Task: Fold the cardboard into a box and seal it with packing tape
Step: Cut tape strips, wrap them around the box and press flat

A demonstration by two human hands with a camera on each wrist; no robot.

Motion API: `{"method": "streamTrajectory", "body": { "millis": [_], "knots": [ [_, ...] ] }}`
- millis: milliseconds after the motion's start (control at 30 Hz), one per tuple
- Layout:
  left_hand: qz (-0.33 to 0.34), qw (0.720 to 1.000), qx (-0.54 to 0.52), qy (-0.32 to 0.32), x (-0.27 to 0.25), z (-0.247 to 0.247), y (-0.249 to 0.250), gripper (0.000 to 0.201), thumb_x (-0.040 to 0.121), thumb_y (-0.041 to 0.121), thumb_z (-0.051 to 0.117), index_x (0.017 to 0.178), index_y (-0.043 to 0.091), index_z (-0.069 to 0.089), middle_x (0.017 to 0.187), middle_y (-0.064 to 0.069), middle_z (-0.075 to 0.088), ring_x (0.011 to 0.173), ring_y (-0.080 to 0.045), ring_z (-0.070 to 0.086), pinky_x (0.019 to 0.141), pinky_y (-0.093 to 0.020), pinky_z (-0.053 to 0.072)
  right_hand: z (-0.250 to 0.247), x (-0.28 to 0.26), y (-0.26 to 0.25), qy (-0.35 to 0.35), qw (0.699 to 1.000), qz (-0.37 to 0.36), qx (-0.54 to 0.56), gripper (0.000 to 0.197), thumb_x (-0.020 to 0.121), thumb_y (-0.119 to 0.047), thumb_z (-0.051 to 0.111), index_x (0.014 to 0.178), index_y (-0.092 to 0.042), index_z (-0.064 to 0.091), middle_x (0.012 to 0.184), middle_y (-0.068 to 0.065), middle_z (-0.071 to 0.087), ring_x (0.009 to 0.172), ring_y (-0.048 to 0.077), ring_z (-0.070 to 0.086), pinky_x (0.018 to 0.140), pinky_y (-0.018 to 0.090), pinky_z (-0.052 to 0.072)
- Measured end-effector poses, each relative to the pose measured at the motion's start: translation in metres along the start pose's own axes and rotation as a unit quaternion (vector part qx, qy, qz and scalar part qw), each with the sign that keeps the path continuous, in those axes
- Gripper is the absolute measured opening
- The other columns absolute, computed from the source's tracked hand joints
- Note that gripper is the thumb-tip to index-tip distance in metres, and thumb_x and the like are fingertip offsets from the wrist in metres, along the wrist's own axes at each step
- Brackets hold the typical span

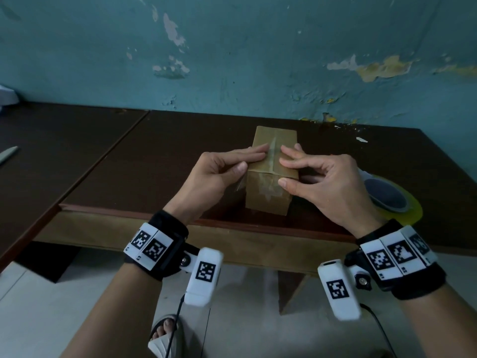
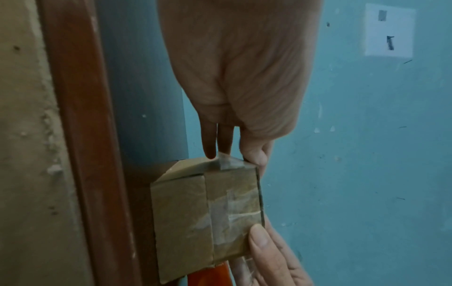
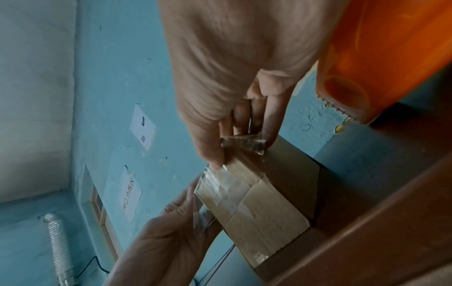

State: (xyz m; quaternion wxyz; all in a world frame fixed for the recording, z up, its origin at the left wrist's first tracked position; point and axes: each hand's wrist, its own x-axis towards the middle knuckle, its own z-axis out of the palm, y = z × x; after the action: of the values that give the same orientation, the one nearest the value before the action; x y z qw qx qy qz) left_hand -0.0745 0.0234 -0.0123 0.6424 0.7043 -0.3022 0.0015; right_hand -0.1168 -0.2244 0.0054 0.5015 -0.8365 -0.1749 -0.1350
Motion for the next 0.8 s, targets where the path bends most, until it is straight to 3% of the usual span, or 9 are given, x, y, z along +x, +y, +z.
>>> {"method": "streamTrajectory", "body": {
  "millis": [100,267,500,600,733,800],
  "knots": [
    [-0.002,1.000,-0.018,0.008,-0.002,0.004,0.005,0.035,0.102,0.016,0.059,0.131,-0.003,0.068,0.144,-0.007,0.066,0.142,-0.015,0.055,0.118,-0.038,0.045,0.002,-0.001,0.000,0.006,1.000,0.003,-0.001,0.046,0.076,-0.019,0.089,0.120,-0.017,0.075,0.143,-0.005,0.064,0.143,-0.002,0.046,0.102,0.024,0.055],
    [0.024,1.000,0.009,0.000,-0.004,0.008,0.003,0.044,0.085,0.000,0.081,0.127,-0.006,0.070,0.147,-0.009,0.063,0.141,-0.016,0.057,0.116,-0.044,0.049,0.003,0.000,0.001,0.015,1.000,0.001,0.002,0.046,0.076,-0.016,0.088,0.121,-0.013,0.075,0.141,-0.004,0.065,0.143,0.001,0.048,0.102,0.031,0.057],
    [0.035,0.997,0.067,-0.025,-0.006,0.008,0.003,0.052,0.079,0.002,0.087,0.129,0.005,0.072,0.153,-0.004,0.059,0.146,-0.014,0.051,0.110,-0.047,0.054,0.002,0.000,0.002,0.006,1.000,0.002,0.014,0.047,0.075,-0.013,0.088,0.120,-0.015,0.075,0.142,-0.003,0.065,0.144,0.002,0.046,0.103,0.035,0.057],
    [0.013,0.997,0.041,-0.068,-0.006,0.001,0.007,0.057,0.085,-0.007,0.080,0.138,0.005,0.065,0.160,0.000,0.051,0.150,-0.012,0.044,0.112,-0.043,0.052,0.002,0.000,0.002,0.006,1.000,0.002,0.015,0.047,0.075,-0.015,0.088,0.120,-0.015,0.075,0.141,-0.005,0.065,0.144,0.001,0.046,0.103,0.035,0.057],
    [-0.021,0.991,-0.012,-0.130,-0.011,-0.011,0.010,0.076,0.086,-0.035,0.049,0.154,-0.001,0.043,0.168,-0.002,0.039,0.157,-0.017,0.032,0.122,-0.037,0.039,0.001,0.001,0.003,0.002,1.000,0.002,0.021,0.046,0.075,-0.014,0.088,0.119,-0.013,0.076,0.141,-0.004,0.065,0.144,0.002,0.046,0.103,0.033,0.057],
    [-0.021,0.992,0.010,-0.121,-0.010,-0.013,0.009,0.075,0.087,-0.036,0.046,0.152,0.001,0.047,0.165,-0.001,0.042,0.157,-0.016,0.033,0.124,-0.035,0.036,0.002,0.000,0.003,0.002,1.000,0.002,0.021,0.046,0.075,-0.013,0.088,0.119,-0.013,0.075,0.142,-0.004,0.065,0.144,0.001,0.046,0.103,0.032,0.056]
  ]
}}
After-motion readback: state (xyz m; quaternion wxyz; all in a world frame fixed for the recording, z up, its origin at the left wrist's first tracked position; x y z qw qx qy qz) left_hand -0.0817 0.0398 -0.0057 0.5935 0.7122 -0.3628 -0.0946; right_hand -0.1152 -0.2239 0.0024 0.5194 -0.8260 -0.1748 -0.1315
